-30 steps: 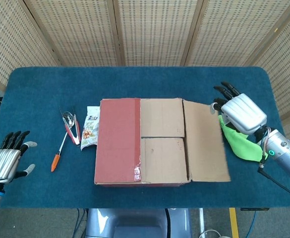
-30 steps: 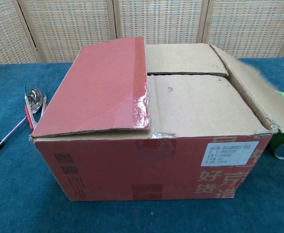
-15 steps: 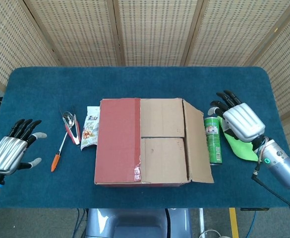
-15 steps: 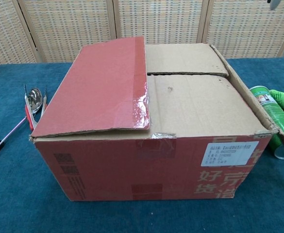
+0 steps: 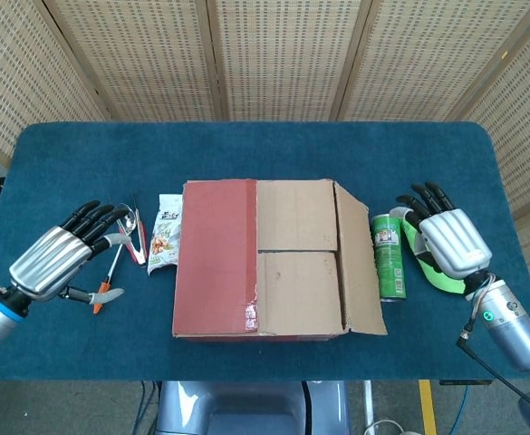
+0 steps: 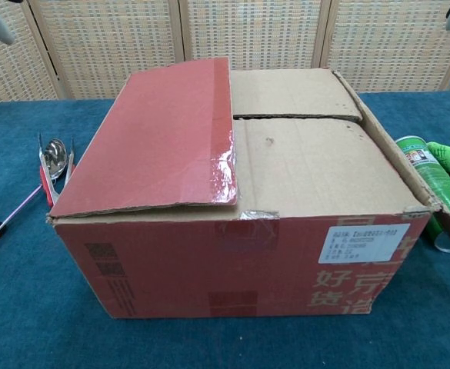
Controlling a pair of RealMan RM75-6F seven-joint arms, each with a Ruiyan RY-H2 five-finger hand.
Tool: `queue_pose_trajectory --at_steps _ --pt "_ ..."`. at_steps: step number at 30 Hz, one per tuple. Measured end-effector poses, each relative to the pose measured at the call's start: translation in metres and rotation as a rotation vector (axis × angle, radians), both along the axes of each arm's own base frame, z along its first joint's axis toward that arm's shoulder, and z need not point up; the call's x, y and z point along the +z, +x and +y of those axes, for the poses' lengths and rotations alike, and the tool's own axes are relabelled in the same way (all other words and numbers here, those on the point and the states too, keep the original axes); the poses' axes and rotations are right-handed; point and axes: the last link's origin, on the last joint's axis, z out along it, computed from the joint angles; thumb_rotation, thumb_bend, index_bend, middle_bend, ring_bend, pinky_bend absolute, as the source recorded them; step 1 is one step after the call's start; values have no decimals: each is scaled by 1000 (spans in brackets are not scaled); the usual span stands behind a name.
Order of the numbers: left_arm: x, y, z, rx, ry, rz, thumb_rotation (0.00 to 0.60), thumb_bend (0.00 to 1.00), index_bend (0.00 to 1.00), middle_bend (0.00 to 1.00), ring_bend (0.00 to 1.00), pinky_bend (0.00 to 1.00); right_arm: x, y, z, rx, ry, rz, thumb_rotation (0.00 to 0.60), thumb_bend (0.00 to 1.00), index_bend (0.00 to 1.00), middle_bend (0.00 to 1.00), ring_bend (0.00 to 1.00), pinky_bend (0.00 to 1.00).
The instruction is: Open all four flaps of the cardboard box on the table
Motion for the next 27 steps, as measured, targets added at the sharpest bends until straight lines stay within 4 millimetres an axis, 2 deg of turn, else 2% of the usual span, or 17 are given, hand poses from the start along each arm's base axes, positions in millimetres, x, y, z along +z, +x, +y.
queue_pose_trajectory --at_steps 4,8,11,17,27 --pt "-4 19 10 -40 -79 -1 38 269 231 26 0 0 -2 -6 7 -26 -8 -9 600 1000 265 188 0 0" --pt "-9 42 22 -73 -162 -6 36 453 228 26 0 0 -2 -12 13 -48 -19 -18 600 1000 265 188 0 0" --pt "-16 60 33 -100 -217 -9 36 535 228 26 0 0 -2 -16 16 -62 -28 -24 600 1000 265 188 0 0" --pt "-39 93 54 -147 -307 -18 37 567 240 29 5 0 -2 -22 20 -77 -38 -26 600 1000 265 188 0 0" --pt "-82 134 74 -176 -408 -4 37 561 314 124 55 0 0 -27 19 -94 -51 -23 600 1000 265 188 0 0"
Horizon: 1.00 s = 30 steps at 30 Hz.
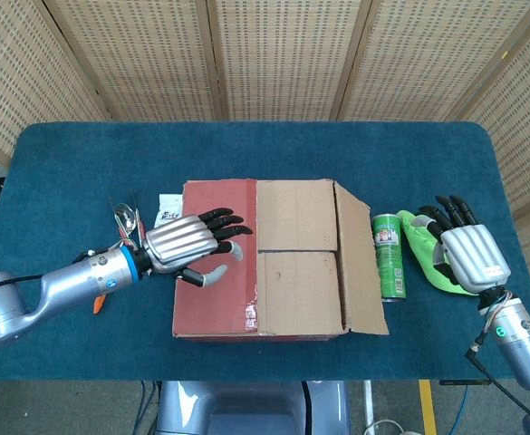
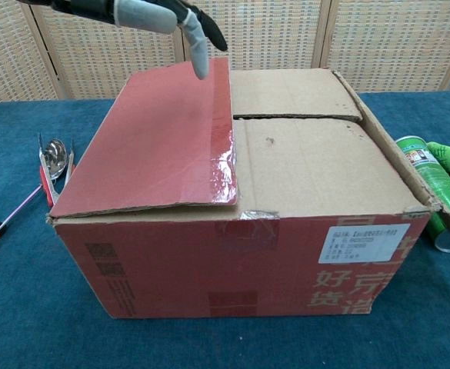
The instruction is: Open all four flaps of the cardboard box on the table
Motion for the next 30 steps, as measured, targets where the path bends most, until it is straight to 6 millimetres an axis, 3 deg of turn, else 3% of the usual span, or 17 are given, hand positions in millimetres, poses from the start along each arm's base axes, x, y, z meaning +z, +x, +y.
queue_pose_trajectory --at_steps 12,30 --pt "-30 28 12 15 -47 -10 36 557 314 125 55 0 -1 -4 -1 -14 0 -3 600 1000 265 188 0 0" --pt "-56 38 16 14 -62 75 37 555 340 138 63 0 1 -13 -1 -39 -8 -15 600 1000 265 188 0 0"
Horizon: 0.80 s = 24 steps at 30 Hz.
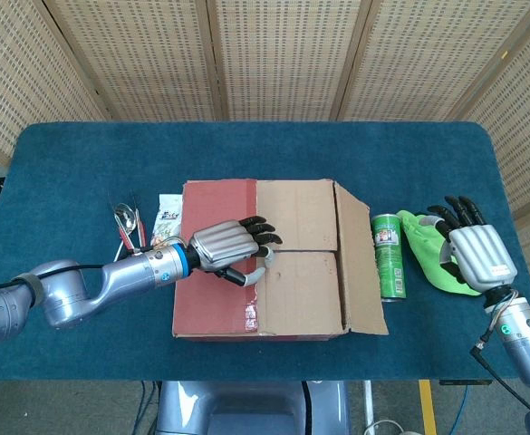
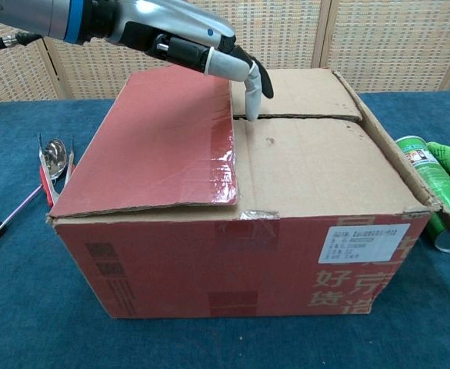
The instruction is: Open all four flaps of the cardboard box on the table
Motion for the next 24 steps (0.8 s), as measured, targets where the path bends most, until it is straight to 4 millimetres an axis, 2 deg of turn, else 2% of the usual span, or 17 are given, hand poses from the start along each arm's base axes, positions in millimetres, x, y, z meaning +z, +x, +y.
queue_pose_trajectory --at_steps 4,12,24 --pt "-3 3 -1 -7 0 10 37 556 364 161 83 0 0 -1 1 -1 -2 -3 600 1000 265 188 0 0" --pt "-6 8 1 -30 16 37 36 555 490 283 182 0 1 -5 2 -11 -6 -8 600 1000 265 188 0 0" --pt "6 5 5 -24 62 35 37 544 577 368 249 0 3 -5 1 -7 -18 -22 600 1000 265 188 0 0"
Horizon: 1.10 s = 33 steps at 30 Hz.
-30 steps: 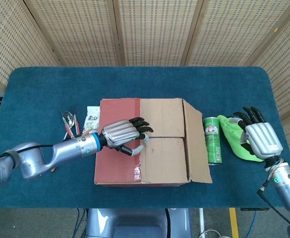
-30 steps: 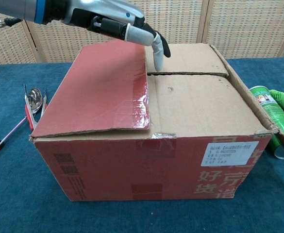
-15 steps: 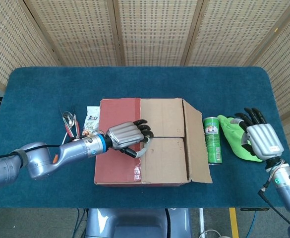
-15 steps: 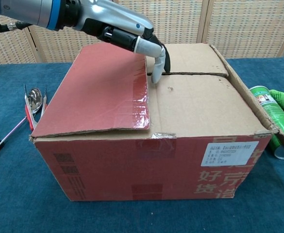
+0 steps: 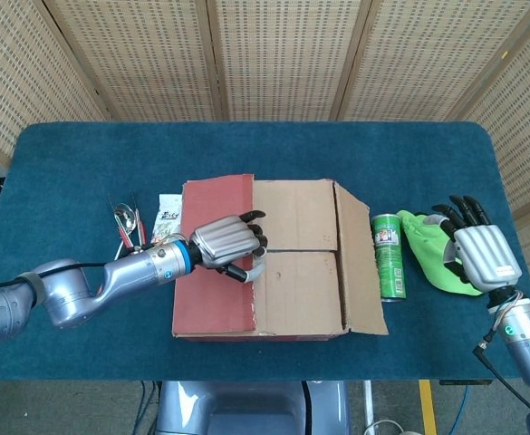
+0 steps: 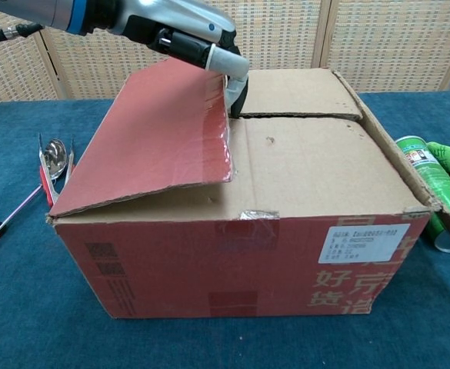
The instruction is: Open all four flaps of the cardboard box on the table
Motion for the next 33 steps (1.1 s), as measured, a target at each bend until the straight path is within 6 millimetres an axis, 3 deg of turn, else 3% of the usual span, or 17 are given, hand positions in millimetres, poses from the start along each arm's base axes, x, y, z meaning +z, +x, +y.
queue_pose_trajectory --at_steps 22,33 --pt "67 -15 -7 -4 128 -96 37 532 581 381 257 0 -3 5 -7 20 2 -18 600 1000 265 188 0 0" --pt "107 -38 -19 -3 197 -121 35 521 581 382 260 0 -3 12 -13 32 8 -14 600 1000 265 188 0 0"
